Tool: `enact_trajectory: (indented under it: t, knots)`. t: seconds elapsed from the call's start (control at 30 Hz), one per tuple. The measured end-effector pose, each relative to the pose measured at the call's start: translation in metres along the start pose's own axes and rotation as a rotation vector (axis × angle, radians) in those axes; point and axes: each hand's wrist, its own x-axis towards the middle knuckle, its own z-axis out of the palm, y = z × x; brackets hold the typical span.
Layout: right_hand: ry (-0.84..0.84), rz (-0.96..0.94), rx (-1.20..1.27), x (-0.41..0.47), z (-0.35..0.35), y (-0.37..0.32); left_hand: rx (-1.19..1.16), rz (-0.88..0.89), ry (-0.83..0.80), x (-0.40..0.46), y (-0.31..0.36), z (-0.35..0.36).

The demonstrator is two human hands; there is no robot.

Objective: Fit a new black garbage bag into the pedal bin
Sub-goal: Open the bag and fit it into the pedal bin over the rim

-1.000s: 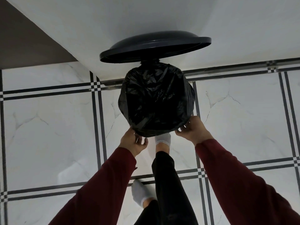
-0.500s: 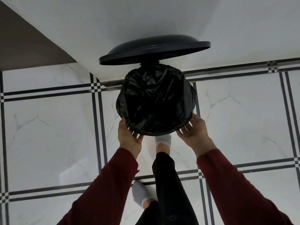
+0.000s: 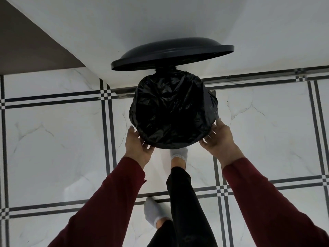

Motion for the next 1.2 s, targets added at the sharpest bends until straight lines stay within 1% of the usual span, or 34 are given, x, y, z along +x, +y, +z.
enact_trajectory:
  t: [0.07,0.17,0.27,0.37,0.5,0.6,0.8,0.9,1.0,1.1,1.2]
  knots:
    - [-0.024,0.04,0.006,0.0,0.002,-0.003,0.003,-0.037,-0.015,-0.002,0.003,0.005]
    - [-0.088,0.062,-0.008,0.0,0.009,-0.004,0.01,-0.041,-0.035,-0.006,0.005,0.01]
    - [-0.106,0.07,-0.005,0.002,0.01,-0.005,-0.021,-0.037,-0.001,-0.006,0.005,0.01]
    - [-0.136,0.098,0.036,0.003,0.01,-0.006,0.013,-0.053,0.054,-0.006,0.008,0.012]
    - [-0.198,0.107,0.109,0.002,0.023,-0.007,-0.02,-0.073,0.007,-0.009,0.009,0.014]
    - [-0.223,0.101,0.138,-0.002,0.03,-0.005,0.021,-0.059,0.034,-0.01,0.009,0.014]
    - [-0.113,0.036,0.162,-0.007,0.024,0.0,-0.023,-0.047,0.015,-0.011,0.008,0.011]
    - [-0.119,0.062,0.177,-0.007,0.026,-0.002,-0.012,-0.054,0.019,-0.006,0.012,0.008]
    - [-0.076,0.119,0.196,-0.009,0.027,-0.005,-0.037,-0.04,0.009,-0.007,0.013,0.007]
    - [-0.009,0.129,0.093,-0.017,0.028,-0.011,-0.01,0.014,0.005,-0.008,0.009,0.007]
    - [0.129,0.075,-0.031,-0.024,0.027,-0.02,0.112,0.043,0.058,-0.011,0.01,0.009]
